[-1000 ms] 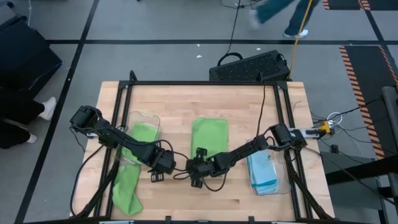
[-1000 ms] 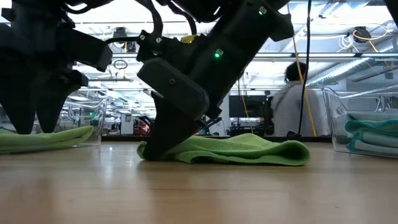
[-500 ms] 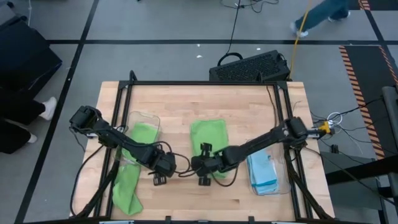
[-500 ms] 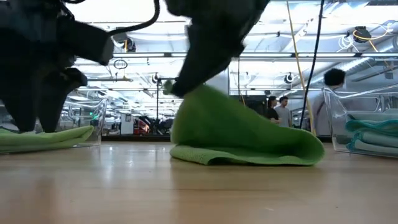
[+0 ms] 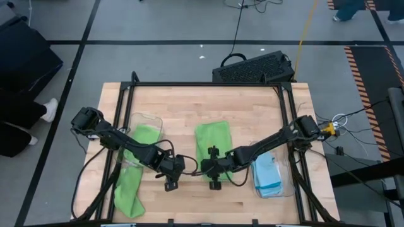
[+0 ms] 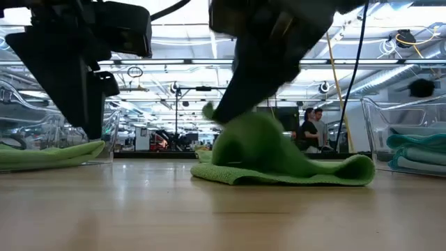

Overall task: Sort microfiber towel by color & place in baskets
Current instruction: Fold the right green microfiber towel

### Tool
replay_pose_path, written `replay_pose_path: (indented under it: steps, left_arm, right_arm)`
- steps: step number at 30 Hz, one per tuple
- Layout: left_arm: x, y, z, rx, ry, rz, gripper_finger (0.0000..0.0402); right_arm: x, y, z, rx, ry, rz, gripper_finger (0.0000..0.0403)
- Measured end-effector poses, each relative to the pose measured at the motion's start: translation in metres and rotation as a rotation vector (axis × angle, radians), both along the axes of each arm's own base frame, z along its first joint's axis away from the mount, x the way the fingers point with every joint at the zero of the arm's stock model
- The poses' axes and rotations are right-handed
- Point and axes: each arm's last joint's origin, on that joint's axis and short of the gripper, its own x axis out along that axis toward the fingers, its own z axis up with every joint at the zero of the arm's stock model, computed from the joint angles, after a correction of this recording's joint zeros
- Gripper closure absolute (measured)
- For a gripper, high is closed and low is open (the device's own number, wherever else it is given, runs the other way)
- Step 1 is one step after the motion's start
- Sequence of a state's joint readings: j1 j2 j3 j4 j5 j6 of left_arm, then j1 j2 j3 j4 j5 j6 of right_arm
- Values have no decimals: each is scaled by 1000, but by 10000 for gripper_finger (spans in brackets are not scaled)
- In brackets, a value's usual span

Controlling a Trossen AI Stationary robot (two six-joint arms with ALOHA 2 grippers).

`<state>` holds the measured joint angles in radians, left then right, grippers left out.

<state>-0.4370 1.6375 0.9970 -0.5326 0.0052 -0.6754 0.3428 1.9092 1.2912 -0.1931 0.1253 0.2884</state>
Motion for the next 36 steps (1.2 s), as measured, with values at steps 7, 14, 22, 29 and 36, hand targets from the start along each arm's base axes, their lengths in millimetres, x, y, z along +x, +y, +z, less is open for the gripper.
replay_pose_path:
  steps: [7, 14, 22, 29, 36]
  left_arm:
    - [0, 1, 0, -9, 6, 2, 186]
    - [6, 12, 0, -9, -4, 28, 186]
    - [9, 20, 0, -7, -9, 48, 186]
    - [10, 23, 0, -5, -7, 35, 186]
    - [10, 23, 0, -4, -4, 34, 186]
  right_arm:
    - [-3, -1, -19, 119, -101, -93, 350]
    - [4, 6, -9, 198, -224, -48, 291]
    - [2, 15, -7, 244, -215, -10, 383]
    - [-5, 13, -11, 178, -137, -20, 365]
    - [-11, 18, 8, 47, -222, 63, 274]
